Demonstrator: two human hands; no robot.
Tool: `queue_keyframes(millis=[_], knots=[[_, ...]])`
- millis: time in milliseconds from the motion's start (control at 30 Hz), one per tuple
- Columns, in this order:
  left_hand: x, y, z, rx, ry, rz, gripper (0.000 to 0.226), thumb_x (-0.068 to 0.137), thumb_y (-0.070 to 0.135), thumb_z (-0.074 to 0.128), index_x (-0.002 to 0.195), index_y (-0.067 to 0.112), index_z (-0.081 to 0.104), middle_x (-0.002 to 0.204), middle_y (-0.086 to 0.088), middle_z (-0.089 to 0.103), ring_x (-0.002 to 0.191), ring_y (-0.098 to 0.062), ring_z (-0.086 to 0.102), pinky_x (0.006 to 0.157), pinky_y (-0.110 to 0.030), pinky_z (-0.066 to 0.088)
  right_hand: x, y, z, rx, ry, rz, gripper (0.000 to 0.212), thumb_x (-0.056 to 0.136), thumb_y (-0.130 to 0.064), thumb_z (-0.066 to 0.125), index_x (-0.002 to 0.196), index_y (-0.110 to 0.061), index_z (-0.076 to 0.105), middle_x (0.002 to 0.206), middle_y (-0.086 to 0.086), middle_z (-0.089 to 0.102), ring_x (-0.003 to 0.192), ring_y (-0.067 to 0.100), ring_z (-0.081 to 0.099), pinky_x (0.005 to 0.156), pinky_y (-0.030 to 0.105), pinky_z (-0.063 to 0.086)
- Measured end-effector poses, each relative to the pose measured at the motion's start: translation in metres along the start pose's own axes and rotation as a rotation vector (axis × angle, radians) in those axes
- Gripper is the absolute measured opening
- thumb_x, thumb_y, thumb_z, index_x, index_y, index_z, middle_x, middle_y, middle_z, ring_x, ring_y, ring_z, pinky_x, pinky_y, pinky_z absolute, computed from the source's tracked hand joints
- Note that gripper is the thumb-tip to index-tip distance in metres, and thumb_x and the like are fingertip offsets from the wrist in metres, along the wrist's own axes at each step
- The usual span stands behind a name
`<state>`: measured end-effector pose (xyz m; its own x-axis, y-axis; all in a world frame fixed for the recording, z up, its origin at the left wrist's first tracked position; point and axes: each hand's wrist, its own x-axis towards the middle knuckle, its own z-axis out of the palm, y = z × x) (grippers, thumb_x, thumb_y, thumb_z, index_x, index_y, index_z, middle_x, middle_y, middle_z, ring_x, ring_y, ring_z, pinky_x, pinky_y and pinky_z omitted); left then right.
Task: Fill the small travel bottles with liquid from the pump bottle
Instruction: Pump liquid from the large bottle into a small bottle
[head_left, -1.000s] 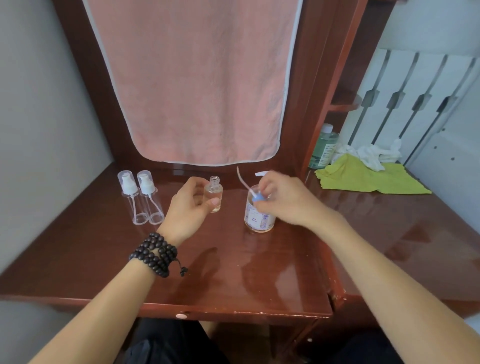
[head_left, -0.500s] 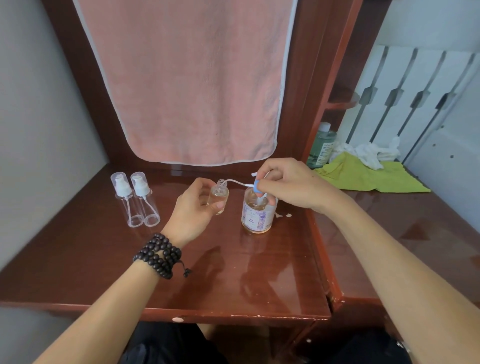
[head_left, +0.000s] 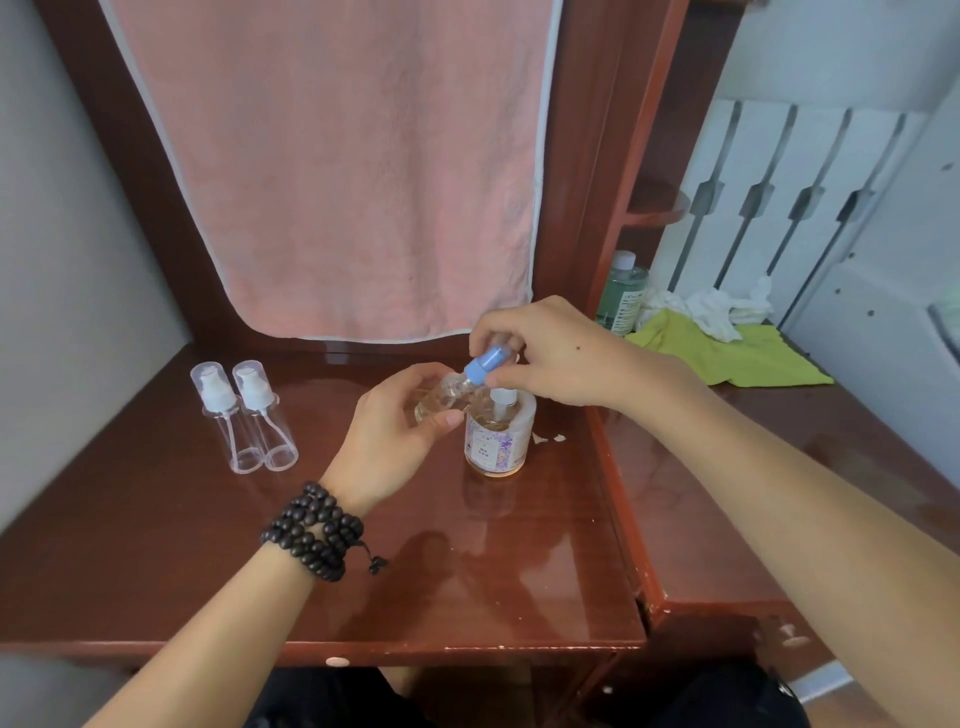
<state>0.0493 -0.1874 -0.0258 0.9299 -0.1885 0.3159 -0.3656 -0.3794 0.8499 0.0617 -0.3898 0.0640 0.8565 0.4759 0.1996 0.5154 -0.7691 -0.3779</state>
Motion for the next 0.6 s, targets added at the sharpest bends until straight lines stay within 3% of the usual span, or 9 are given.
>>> queue_keyframes(millis=[133,267,400,467,533,600], knots=[[-0.0001,0.0065,0.0027,-0.006,-0.003,0.018,0.034,0.082,0.015,0.074,0.111,0.03,0.064,0.102,0.015,0.07,0.099,-0.006,0.066,0.092,-0.039,0.053,-0.0011,0.0025,-0.0051,-0.013,-0.014,-0.016,0.019,0.087,-0.017,0.08,0.105,-0.019,0.075,0.082,-0.017,0.059,0.079,0.002,0.059,0.068,0.007,0.043],[-0.0017,0.0095,0.0059,-0.023,-0.004,0.024,0.035,0.081,0.012,0.075,0.11,0.029,0.065,0.101,0.014,0.071,0.097,-0.003,0.066,0.091,-0.036,0.054,-0.001,0.0058,-0.0097,-0.058,-0.072,0.023,0.018,0.091,-0.033,0.076,0.103,-0.019,0.076,0.081,-0.013,0.061,0.078,0.005,0.061,0.075,0.025,0.052],[-0.0023,0.0114,0.0078,0.001,0.011,0.058,0.038,0.079,0.015,0.078,0.113,0.028,0.065,0.104,0.014,0.071,0.099,-0.003,0.066,0.091,-0.036,0.053,0.0017,0.004,-0.0064,-0.088,-0.135,0.116,0.051,0.103,-0.05,0.052,0.071,-0.014,0.067,0.053,-0.009,0.064,0.05,0.001,0.056,0.057,0.023,0.048],[-0.0026,0.0115,0.0087,0.009,0.01,0.057,0.039,0.079,0.017,0.078,0.113,0.028,0.065,0.104,0.015,0.071,0.1,-0.003,0.065,0.092,-0.035,0.053,0.0031,0.0034,-0.0023,-0.073,-0.122,0.17,0.06,0.103,-0.056,0.045,0.066,-0.013,0.062,0.047,-0.007,0.058,0.048,0.004,0.055,0.057,0.027,0.05],[-0.0029,0.0107,0.0093,0.018,0.007,0.049,0.039,0.079,0.018,0.078,0.115,0.025,0.065,0.105,0.014,0.071,0.101,-0.001,0.065,0.093,-0.035,0.053,0.0026,0.0025,-0.0002,-0.05,-0.138,0.195,0.054,0.099,-0.065,0.044,0.09,-0.016,0.065,0.061,-0.005,0.064,0.064,0.01,0.063,0.064,0.034,0.052],[-0.003,0.0097,0.0088,0.011,0.007,0.041,0.038,0.079,0.017,0.077,0.115,0.024,0.065,0.105,0.014,0.071,0.101,0.0,0.065,0.093,-0.034,0.052,-0.0013,0.0019,-0.0015,-0.004,-0.189,0.194,0.05,0.095,-0.066,0.051,0.124,-0.025,0.05,0.082,-0.004,0.07,0.073,0.005,0.063,0.066,0.027,0.047]])
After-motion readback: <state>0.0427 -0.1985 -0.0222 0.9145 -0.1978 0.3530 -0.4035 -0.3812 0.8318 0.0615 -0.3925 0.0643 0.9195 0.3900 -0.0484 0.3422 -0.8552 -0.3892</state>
